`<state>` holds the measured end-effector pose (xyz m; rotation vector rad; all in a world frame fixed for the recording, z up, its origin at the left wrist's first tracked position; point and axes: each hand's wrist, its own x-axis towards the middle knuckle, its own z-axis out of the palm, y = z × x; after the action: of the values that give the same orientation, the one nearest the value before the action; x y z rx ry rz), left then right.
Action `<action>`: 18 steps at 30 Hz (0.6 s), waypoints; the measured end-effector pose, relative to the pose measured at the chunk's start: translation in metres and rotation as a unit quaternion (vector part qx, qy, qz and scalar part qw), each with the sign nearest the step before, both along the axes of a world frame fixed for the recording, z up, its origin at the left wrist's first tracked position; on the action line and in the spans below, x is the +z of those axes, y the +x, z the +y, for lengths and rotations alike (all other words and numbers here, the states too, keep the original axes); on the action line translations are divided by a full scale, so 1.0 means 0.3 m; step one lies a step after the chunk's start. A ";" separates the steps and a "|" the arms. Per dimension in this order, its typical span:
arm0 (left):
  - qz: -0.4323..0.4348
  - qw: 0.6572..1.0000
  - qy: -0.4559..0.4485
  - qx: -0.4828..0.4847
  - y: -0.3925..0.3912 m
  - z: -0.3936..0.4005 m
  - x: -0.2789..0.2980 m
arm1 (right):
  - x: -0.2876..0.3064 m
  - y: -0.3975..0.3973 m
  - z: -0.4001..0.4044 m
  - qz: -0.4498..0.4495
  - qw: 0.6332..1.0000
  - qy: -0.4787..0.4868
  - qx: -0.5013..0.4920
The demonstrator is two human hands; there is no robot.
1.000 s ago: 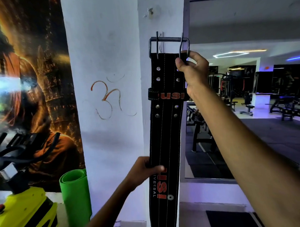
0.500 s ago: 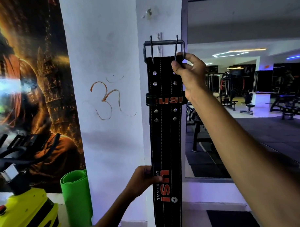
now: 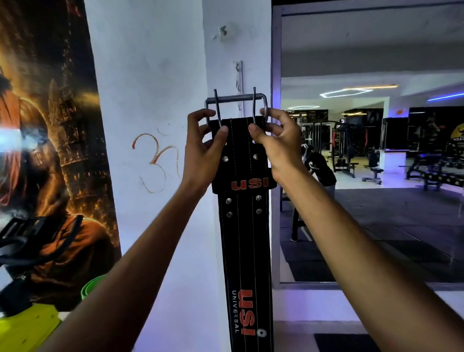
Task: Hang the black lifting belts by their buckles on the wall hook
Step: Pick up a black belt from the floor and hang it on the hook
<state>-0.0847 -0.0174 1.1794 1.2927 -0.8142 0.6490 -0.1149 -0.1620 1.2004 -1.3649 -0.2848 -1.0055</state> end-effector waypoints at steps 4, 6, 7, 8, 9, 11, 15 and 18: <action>0.014 0.999 -0.005 0.035 0.033 -0.016 0.017 | -0.011 -0.012 -0.005 -0.024 0.999 -0.016 -0.034; 0.020 0.999 -0.001 0.040 0.049 -0.019 0.020 | -0.014 -0.010 -0.012 -0.021 0.998 -0.029 -0.049; 0.016 0.999 0.004 0.045 0.056 -0.020 0.021 | -0.017 -0.008 -0.015 -0.017 0.998 -0.036 -0.049; 0.010 0.999 0.010 0.048 0.062 -0.021 0.021 | -0.019 -0.005 -0.017 -0.013 0.998 -0.042 -0.046; 0.005 0.999 0.012 0.045 0.063 -0.022 0.019 | -0.021 -0.002 -0.021 -0.007 0.998 -0.048 -0.042; -0.003 0.999 0.017 0.033 0.063 -0.023 0.012 | -0.028 0.002 -0.028 0.003 0.997 -0.063 -0.035; 0.000 0.999 0.029 0.023 0.064 -0.030 -0.008 | -0.050 0.005 -0.035 0.011 0.995 -0.090 -0.028; 0.005 0.999 0.026 0.030 0.065 -0.037 -0.023 | -0.065 0.012 -0.038 0.003 0.995 -0.098 -0.036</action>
<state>-0.0650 -0.0284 1.1725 1.3708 -0.7925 0.6720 -0.1113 -0.1736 1.1810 -1.5646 -0.3391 -1.0542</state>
